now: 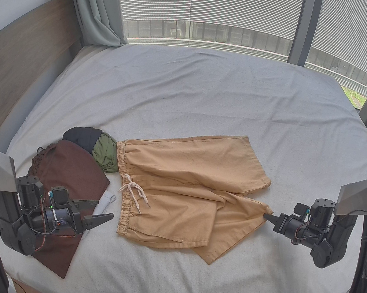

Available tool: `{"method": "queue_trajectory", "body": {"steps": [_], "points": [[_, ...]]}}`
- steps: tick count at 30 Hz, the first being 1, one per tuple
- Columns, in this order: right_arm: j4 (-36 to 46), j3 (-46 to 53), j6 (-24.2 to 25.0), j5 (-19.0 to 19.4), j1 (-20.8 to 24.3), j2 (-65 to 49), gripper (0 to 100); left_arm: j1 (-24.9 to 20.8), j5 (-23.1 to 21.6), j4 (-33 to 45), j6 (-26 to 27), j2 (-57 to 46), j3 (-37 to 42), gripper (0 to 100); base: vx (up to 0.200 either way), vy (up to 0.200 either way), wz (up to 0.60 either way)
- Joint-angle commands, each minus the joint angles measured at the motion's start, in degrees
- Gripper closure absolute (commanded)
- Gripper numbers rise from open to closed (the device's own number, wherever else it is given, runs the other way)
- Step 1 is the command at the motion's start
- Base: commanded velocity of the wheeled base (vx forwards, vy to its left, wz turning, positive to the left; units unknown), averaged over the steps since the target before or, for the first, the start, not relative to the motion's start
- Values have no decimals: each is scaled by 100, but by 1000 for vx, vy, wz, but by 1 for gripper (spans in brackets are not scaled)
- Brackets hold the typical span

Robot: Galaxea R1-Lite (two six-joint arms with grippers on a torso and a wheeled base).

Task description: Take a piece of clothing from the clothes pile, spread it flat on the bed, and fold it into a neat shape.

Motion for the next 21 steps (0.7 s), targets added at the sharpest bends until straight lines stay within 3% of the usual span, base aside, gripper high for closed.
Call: {"method": "queue_trajectory", "body": {"steps": [1, 10, 14, 21], "points": [[-1, -274, 8, -82, -87, 25, 100, 3, 0, -1, -4, 6, 1, 0, 0, 0, 0], [-1, -792, -1, -328, -123, 289, 100, 3, 0, -1, -4, 15, 1, 0, 0, 0, 0], [-9, -1249, 17, -627, -149, 456, 100, 11, -9, -1, -4, 6, 1, 0, 0, 0, 0], [-9, -1451, 26, -680, -114, 553, 100, 3, -9, -1, -4, 15, -34, 0, 0, 0, 0]]}}
